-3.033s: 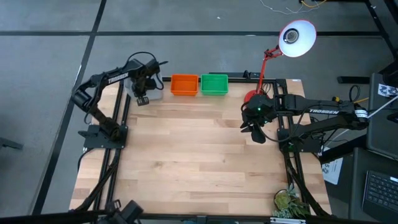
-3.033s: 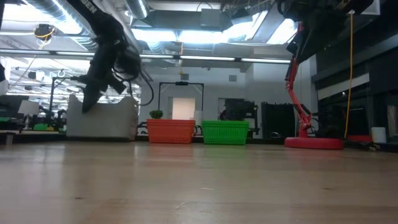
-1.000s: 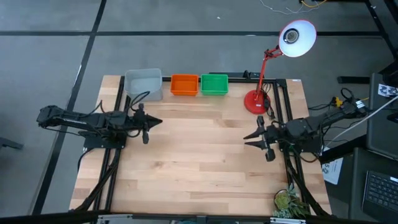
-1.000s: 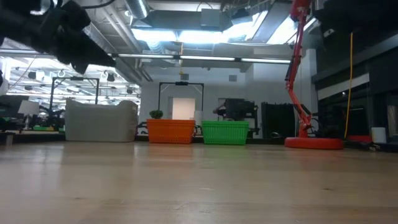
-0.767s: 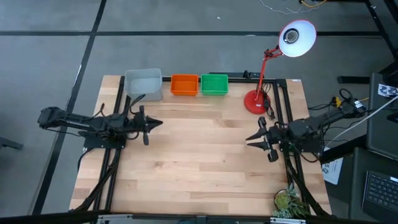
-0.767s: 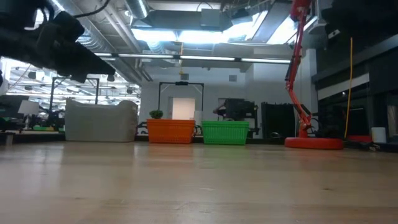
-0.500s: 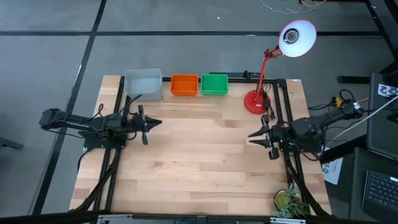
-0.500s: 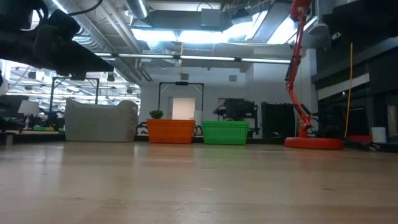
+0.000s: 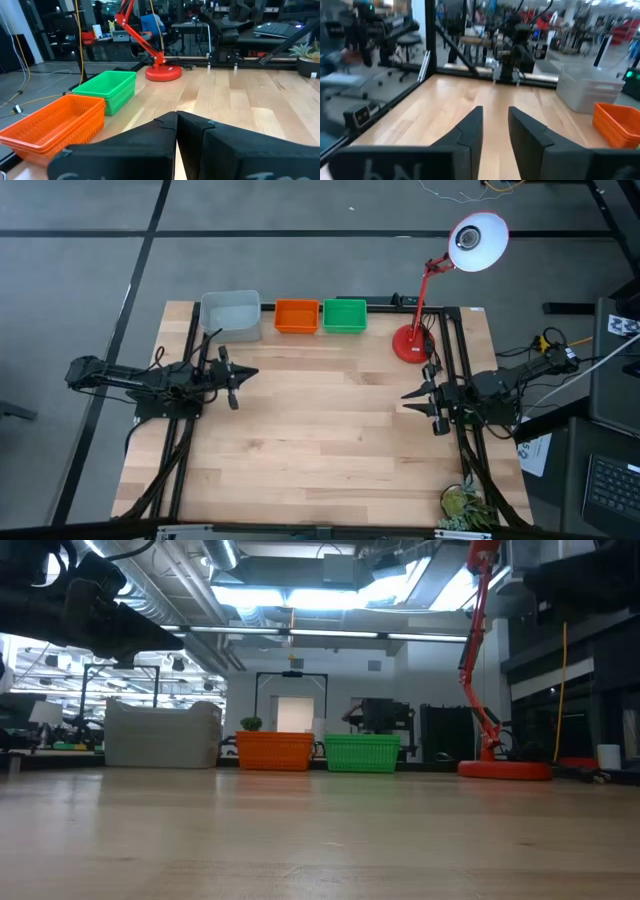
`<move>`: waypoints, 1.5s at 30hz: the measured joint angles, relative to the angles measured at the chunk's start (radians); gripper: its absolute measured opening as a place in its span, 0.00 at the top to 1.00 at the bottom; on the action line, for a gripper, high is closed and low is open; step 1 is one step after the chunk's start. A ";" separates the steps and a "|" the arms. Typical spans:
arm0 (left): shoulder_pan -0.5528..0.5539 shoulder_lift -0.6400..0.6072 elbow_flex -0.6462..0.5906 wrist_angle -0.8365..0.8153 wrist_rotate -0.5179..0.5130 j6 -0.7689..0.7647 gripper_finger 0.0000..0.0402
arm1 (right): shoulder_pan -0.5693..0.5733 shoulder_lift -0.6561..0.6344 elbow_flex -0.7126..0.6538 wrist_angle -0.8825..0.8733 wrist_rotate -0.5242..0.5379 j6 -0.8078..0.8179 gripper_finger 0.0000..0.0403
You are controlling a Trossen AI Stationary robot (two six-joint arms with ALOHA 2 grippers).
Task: Stack baskets by color
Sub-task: Return to Home Position
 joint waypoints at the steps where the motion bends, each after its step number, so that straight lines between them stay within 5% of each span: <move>1: 0.000 0.000 0.000 0.001 0.000 0.000 1.00 | 0.000 -0.001 -0.033 0.053 0.000 0.001 0.77; 6: 0.000 0.000 0.000 0.000 0.000 -0.001 1.00 | 0.000 -0.019 -0.141 0.186 -0.001 0.027 0.77; 13: 0.000 0.000 0.000 0.001 0.000 -0.001 1.00 | 0.000 -0.065 -0.165 0.123 -0.005 0.001 0.77; 24: 0.000 0.000 0.000 0.001 0.000 -0.002 1.00 | 0.000 -0.073 -0.175 0.033 -0.280 -0.073 0.77; 34: 0.000 0.000 0.000 0.001 0.000 -0.002 1.00 | -0.050 -0.191 -0.175 0.049 -0.090 -0.141 0.77; 45: 0.000 0.000 0.000 0.001 0.000 -0.002 1.00 | -0.134 -0.282 -0.175 -0.016 -0.088 -0.100 0.77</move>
